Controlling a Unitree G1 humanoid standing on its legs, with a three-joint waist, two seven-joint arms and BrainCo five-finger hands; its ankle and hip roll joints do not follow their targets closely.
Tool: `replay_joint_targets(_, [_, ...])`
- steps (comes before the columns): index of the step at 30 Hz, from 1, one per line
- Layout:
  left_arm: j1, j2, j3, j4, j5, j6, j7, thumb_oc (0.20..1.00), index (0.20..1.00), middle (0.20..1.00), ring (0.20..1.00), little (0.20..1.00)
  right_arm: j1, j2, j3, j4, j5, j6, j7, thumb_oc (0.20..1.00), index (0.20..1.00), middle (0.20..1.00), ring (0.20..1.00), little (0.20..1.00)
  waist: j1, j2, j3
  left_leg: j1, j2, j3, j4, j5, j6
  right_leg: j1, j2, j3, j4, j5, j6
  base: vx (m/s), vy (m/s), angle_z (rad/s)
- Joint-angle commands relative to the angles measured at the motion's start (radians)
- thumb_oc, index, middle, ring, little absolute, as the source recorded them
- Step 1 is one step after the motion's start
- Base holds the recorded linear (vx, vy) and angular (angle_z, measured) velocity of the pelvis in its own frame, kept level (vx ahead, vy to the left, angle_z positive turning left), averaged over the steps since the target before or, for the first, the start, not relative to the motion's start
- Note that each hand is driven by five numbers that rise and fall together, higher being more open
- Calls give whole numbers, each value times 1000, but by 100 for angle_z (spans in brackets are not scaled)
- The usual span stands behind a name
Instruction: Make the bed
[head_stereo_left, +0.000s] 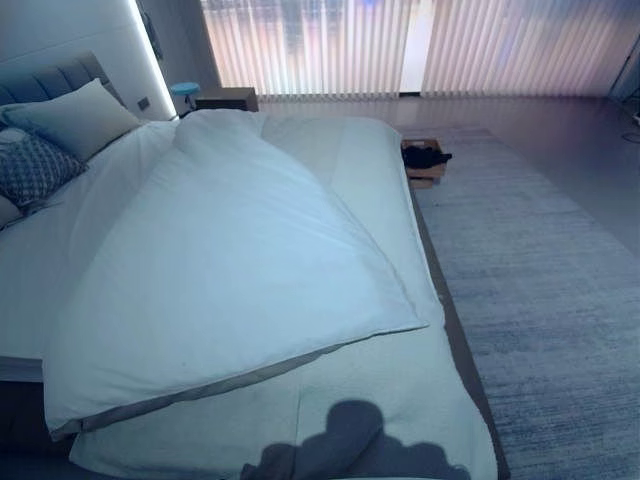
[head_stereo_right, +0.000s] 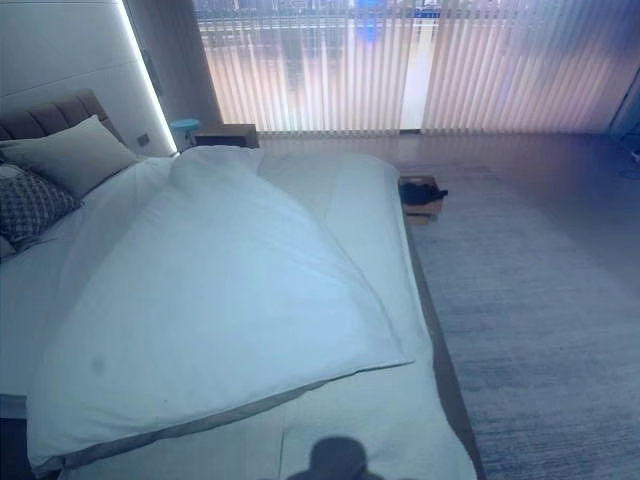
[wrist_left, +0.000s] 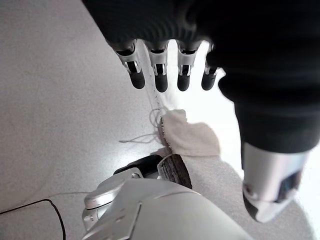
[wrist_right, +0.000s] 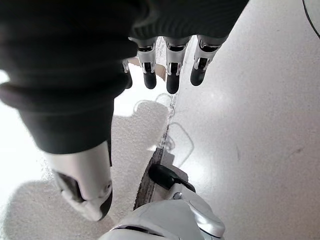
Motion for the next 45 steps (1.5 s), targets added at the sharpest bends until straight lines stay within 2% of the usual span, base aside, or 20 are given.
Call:
replay_joint_targets(1, [-72, -4, -29, 21, 70, -13, -16, 1000, 1000, 1000, 1000, 1000, -75, 14, 33, 24, 12, 2, 2, 1000, 1000, 1000, 1000, 1000, -35, -58, 3, -9, -56, 10, -15, -22, 13, 42, -26, 30, 5, -17, 71, 0, 0, 0])
replay_joint_targets(15, [-69, -8, -16, 53, 77, -5, -2, 1000, 1000, 1000, 1000, 1000, -68, 19, 38, 40, 0, 5, 3, 1000, 1000, 1000, 1000, 1000, -34, -56, 1, -2, -58, -1, -15, -26, 13, 46, -27, 26, 5, -22, 69, 1, -1, 0])
replay_joint_targets(19, [-66, -6, -1, 54, 55, -2, 6, 1000, 1000, 1000, 1000, 1000, -70, 20, 12, 44, 47, 6, -1, 1000, 1000, 1000, 1000, 1000, -32, -55, 4, -8, -58, -8, -15, -24, 14, 40, -26, 25, 5, -21, 68, 0, 0, 0])
replay_joint_targets(21, [-63, -8, 23, 63, 27, 1, 11, 1000, 1000, 1000, 1000, 1000, -69, 25, -26, 41, 117, 2, -6, 1000, 1000, 1000, 1000, 1000, -33, -54, 3, -10, -58, -8, -15, -24, 13, 38, -25, 23, 5, -23, 69, 16, -5, 0])
replay_joint_targets(22, [-56, -14, 63, 63, -33, -1, 23, 1000, 1000, 1000, 1000, 1000, -77, 34, -81, 19, 231, -13, -14, 1000, 1000, 1000, 1000, 1000, -33, -52, 4, -12, -57, -6, -15, -24, 12, 35, -25, 19, 5, -24, 70, 0, 0, 0])
replay_joint_targets(23, [-56, -14, 63, 63, -33, -1, 23, 1000, 1000, 1000, 1000, 1000, -77, 34, -81, 19, 231, -13, -14, 1000, 1000, 1000, 1000, 1000, -33, -52, 5, -12, -57, -7, -15, -24, 12, 36, -25, 19, 5, -24, 70, 31, -4, 0])
replay_joint_targets(24, [-54, -20, 87, 65, -81, -5, 22, 1000, 1000, 1000, 1000, 1000, -90, 43, -115, -8, 335, -25, -10, 1000, 1000, 1000, 1000, 1000, -32, -50, 9, -15, -56, -6, -15, -23, 11, 32, -25, 18, 5, -23, 71, 0, 0, 0])
replay_joint_targets(25, [-55, -20, 87, 65, -82, -5, 22, 1000, 1000, 1000, 1000, 1000, -89, 43, -115, -8, 335, -25, -11, 1000, 1000, 1000, 1000, 1000, -32, -50, 9, -15, -56, -6, -15, -23, 11, 33, -25, 18, 5, -23, 71, 0, 0, 0])
replay_joint_targets(26, [-52, -21, 94, 62, -100, -9, 25, 1000, 1000, 1000, 1000, 1000, -98, 52, -130, -51, 421, -39, -6, 1000, 1000, 1000, 1000, 1000, -31, -47, 14, -18, -55, -5, -15, -21, 10, 30, -25, 17, 5, -23, 71, 0, 0, 0])
replay_joint_targets(28, [-53, -22, 94, 60, -103, -10, 23, 1000, 1000, 1000, 1000, 1000, -101, 54, -130, -60, 439, -44, -6, 1000, 1000, 1000, 1000, 1000, -31, -46, 17, -19, -55, -5, -15, -21, 10, 27, -24, 17, 5, -23, 71, 0, 0, 0])
replay_joint_targets(29, [-54, -22, 86, 56, -115, -10, 29, 1000, 1000, 1000, 1000, 1000, -112, 62, -137, -98, 544, -52, -1, 1000, 1000, 1000, 1000, 1000, -31, -43, 23, -28, -55, -4, -15, -18, 9, 19, -25, 16, 5, -21, 70, 0, 0, 0])
replay_joint_targets(30, [-54, -22, 86, 56, -115, -10, 29, 1000, 1000, 1000, 1000, 1000, -112, 62, -137, -98, 544, -52, -1, 1000, 1000, 1000, 1000, 1000, -31, -43, 23, -28, -55, -4, -15, -18, 9, 19, -25, 16, 5, -21, 70, -35, 15, -2])
replay_joint_targets(31, [-61, -24, 79, 44, -137, -13, 34, 1000, 1000, 1000, 1000, 1000, -133, 75, -143, -154, 668, -65, -8, 1000, 1000, 1000, 1000, 1000, -30, -39, 34, -45, -55, -3, -15, -13, 8, 2, -27, 15, 5, -16, 71, -33, 8, 0])
replay_joint_targets(32, [-61, -24, 79, 44, -137, -13, 34, 1000, 1000, 1000, 1000, 1000, -133, 75, -143, -154, 668, -65, -8, 1000, 1000, 1000, 1000, 1000, -30, -39, 34, -45, -55, -3, -15, -13, 8, 1, -27, 15, 5, -16, 71, -96, 17, -4])
replay_joint_targets(33, [-73, -25, 65, 24, -168, -15, 41, 1000, 1000, 1000, 1000, 1000, -174, 87, -129, -202, 778, -75, -15, 1000, 1000, 1000, 1000, 1000, -27, -35, 51, -73, -54, -3, -15, -2, 6, -27, -30, 14, 5, -6, 71, -90, 13, -3])
replay_joint_targets(35, [-88, -28, 48, 18, -190, -17, 47, 1000, 1000, 1000, 1000, 1000, -219, 99, -114, -241, 874, -83, -21, 1000, 1000, 1000, 1000, 1000, -22, -31, 67, -104, -54, -4, -15, 12, 3, -56, -33, 7, 5, 5, 71, -93, 14, 3])
replay_joint_targets(36, [-88, -28, 48, 18, -190, -17, 47, 1000, 1000, 1000, 1000, 1000, -219, 99, -114, -241, 874, -83, -22, 1000, 1000, 1000, 1000, 1000, -22, -31, 66, -106, -54, -4, -15, 12, 3, -58, -33, 7, 5, 5, 71, -90, 14, 5])
replay_joint_targets(39, [-110, -38, 9, 5, -237, -19, 67, 1000, 1000, 1000, 1000, 1000, -307, 117, -90, -321, 1020, -114, -44, 1000, 1000, 1000, 1000, 1000, -10, -23, 103, -175, -56, -8, -15, 36, -1, -125, -40, -3, 5, 26, 71, -88, 21, 6])
replay_joint_targets(45, [-141, -50, -45, -21, -272, -18, 98, 1000, 1000, 1000, 1000, 1000, -422, 154, -51, -391, 1158, -166, -92, 1000, 1000, 1000, 1000, 1000, 9, -14, 149, -247, -59, -6, -15, 59, 1, -195, -44, -1, 5, 50, 70, -22, 15, 6])
